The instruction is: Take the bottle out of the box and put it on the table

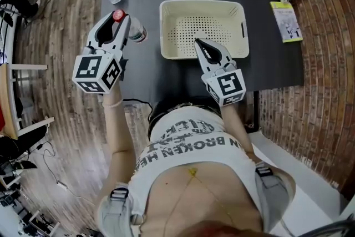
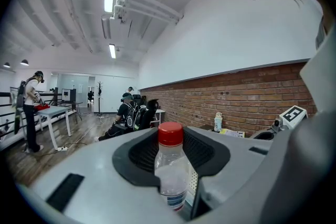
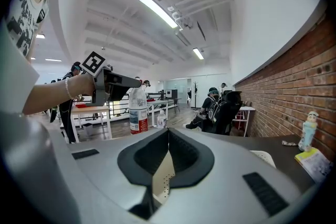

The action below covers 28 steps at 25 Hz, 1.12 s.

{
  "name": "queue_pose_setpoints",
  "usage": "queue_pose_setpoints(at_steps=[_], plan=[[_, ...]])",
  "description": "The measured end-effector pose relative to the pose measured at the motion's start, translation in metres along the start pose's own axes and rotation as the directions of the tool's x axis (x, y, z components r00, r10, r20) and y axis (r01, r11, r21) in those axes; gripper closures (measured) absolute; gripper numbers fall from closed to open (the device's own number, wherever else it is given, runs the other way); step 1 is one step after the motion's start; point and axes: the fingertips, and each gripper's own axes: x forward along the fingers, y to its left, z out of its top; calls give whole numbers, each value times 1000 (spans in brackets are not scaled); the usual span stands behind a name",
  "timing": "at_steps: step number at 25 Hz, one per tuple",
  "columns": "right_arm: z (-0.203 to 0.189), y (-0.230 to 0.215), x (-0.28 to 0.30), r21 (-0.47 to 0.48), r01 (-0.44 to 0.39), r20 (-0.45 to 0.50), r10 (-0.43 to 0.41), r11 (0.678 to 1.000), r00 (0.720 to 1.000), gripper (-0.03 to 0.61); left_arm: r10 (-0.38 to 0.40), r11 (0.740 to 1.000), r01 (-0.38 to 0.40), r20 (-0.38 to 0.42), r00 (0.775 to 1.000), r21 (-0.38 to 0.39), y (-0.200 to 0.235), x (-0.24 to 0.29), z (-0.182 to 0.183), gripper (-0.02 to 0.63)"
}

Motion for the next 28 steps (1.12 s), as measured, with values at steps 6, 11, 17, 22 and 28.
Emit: queue_pose_setpoints(at_steps=[6,11,17,22,28], plan=[[0,15,9,1,3,-5,-3,1000,1000,569,-10,1000,10,-7,1000,-5,13,-8,-5,466],[1,21,16,3,11,-4,-10,1000,1000,569,-23,1000,23,-14,1000,2,19,-9,-9,466],[2,25,21,3,23,-4,-23,1000,1000,569,-45,999,45,-36,998,0,21,-7,-21,466],[0,28,23,4,42,-10,-42,999,999,569,-59,998,59,-72,996,-10,25,-3,-50,466],[-4,34,24,8,62,-23,-62,998,998,569,-75,997,71,-121,990,-36,25,4,-94,466]])
